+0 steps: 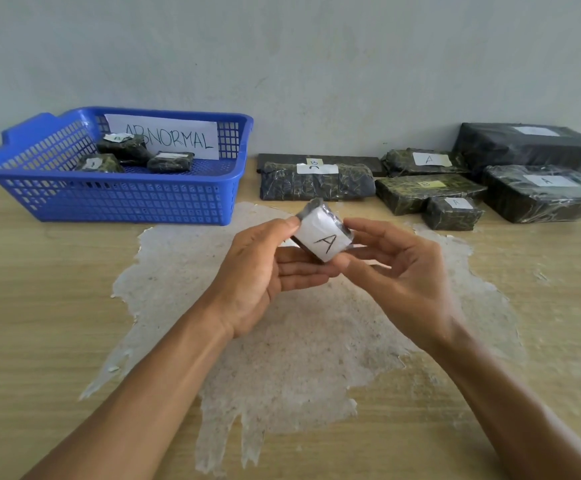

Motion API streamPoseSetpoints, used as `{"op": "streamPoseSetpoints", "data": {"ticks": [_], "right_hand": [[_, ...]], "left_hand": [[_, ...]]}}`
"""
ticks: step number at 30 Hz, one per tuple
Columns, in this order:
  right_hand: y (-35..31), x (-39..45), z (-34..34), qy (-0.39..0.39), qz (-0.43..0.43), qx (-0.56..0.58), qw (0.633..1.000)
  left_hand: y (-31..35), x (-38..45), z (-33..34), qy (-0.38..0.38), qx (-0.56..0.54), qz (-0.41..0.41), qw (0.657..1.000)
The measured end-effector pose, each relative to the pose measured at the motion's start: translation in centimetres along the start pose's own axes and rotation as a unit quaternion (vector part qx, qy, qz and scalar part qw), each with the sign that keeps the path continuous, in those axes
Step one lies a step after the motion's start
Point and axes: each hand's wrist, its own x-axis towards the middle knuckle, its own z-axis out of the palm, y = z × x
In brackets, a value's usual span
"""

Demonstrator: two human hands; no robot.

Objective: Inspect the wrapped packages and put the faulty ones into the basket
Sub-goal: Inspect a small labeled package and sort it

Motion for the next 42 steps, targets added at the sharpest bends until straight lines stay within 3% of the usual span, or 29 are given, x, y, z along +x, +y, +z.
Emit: {"op": "streamPoseSetpoints", "data": {"ticks": [5, 9, 13, 17, 21, 26, 28, 30, 32, 34, 38, 42], "right_hand": [[0.4, 0.1, 0.1, 0.029, -0.040, -0.021, 0.999], [0.4, 0.5, -0.2, 0.038, -0.018, 0.027, 0.999], [0.6, 0.4, 0.0, 0.033, -0.017, -0.001, 0.999], [0.2, 0.2, 1.0, 0.025, -0.075, -0.149, 0.986], [-0.5, 1.0, 2.7, -0.009, -0.172, -0.314, 0.934], [-2.1, 2.6, 6.3, -0.020, -0.231, -0.372, 0.899], [-3.1, 3.7, 7.5, -0.025, -0.221, -0.376, 0.899], [-4.1, 5.2, 8.8, -0.044, -0.216, -0.370, 0.903], [-5.0, 6.9, 10.4, -0.068, -0.215, -0.373, 0.900], [-6.0, 8.7, 12.5, -0.086, -0.220, -0.379, 0.895], [-7.7, 13.6, 16.6, -0.129, -0.180, -0.416, 0.882], [-6.3, 20.3, 19.9, -0.186, -0.094, -0.460, 0.863]], "left_hand": [[-0.2, 0.0, 0.1, -0.029, 0.020, -0.048, 0.998], [-0.1, 0.0, -0.6, -0.001, 0.125, 0.015, 0.992], [0.4, 0.0, -1.3, 0.021, 0.167, 0.059, 0.984], [1.0, -0.3, -2.0, 0.034, 0.193, 0.061, 0.979], [2.0, -1.4, -3.8, 0.044, 0.190, 0.049, 0.980], [3.5, -3.0, -8.4, 0.049, 0.252, 0.045, 0.965], [4.0, -3.4, -11.2, 0.095, 0.345, 0.084, 0.930], [4.4, -3.8, -14.7, 0.143, 0.488, 0.109, 0.854], [4.8, -4.1, -18.1, 0.164, 0.595, 0.095, 0.781], [5.2, -4.5, -20.8, 0.160, 0.653, 0.062, 0.738], [5.6, -4.9, -24.5, 0.172, 0.704, 0.013, 0.689], [5.4, -4.5, -25.9, 0.164, 0.718, -0.008, 0.676]]}}
